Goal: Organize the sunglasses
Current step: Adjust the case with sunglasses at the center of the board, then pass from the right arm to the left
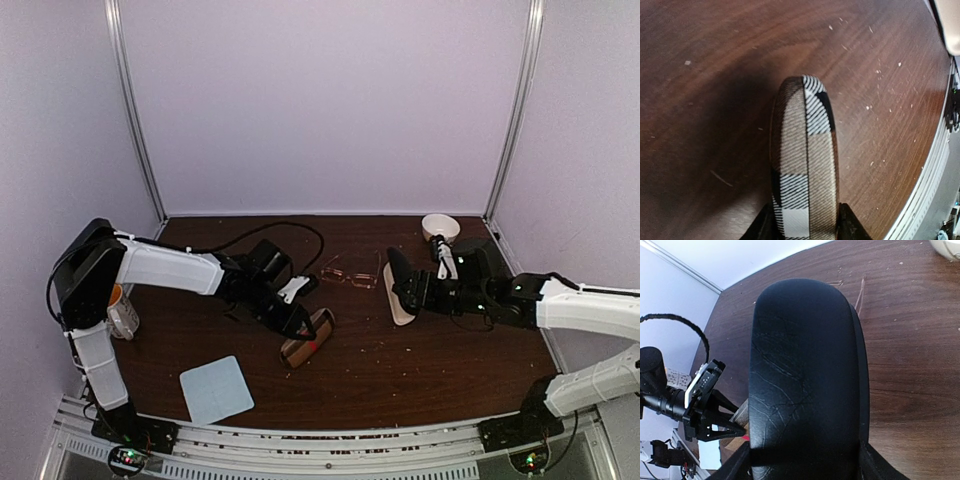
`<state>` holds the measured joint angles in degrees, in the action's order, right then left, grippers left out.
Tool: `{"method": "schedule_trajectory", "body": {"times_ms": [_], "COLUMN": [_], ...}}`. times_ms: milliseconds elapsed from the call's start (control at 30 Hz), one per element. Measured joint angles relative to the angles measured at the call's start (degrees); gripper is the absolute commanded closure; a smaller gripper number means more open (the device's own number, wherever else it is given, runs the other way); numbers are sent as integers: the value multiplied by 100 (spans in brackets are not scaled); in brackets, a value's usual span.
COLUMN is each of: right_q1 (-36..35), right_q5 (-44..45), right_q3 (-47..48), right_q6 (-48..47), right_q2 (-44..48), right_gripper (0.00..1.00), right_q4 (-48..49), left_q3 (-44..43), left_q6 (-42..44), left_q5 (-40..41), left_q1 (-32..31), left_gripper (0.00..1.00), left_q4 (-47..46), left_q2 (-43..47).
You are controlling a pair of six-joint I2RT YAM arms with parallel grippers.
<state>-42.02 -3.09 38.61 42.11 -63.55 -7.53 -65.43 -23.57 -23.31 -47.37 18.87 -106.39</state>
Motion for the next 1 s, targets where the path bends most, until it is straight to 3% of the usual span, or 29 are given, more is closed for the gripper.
{"method": "schedule_trajectory", "body": {"times_ms": [233,467,1000], "right_q1": [-133,-417,-654], "right_q5": [-673,-1036,-1202], "right_q3": [256,476,540], "right_q6": [332,577,688], "right_q2": [-1137,-1742,-1971], "right_gripper": [79,80,80], "right_q4": [881,1591,2288], "left_q3": [197,315,599], "left_q6": [96,203,229], "left_q5": [-398,-177,1119], "left_q1": [527,680,684], "left_gripper": [52,31,13], "left_q4": [-289,-240,227], "left_q2": [0,0,1071]}}
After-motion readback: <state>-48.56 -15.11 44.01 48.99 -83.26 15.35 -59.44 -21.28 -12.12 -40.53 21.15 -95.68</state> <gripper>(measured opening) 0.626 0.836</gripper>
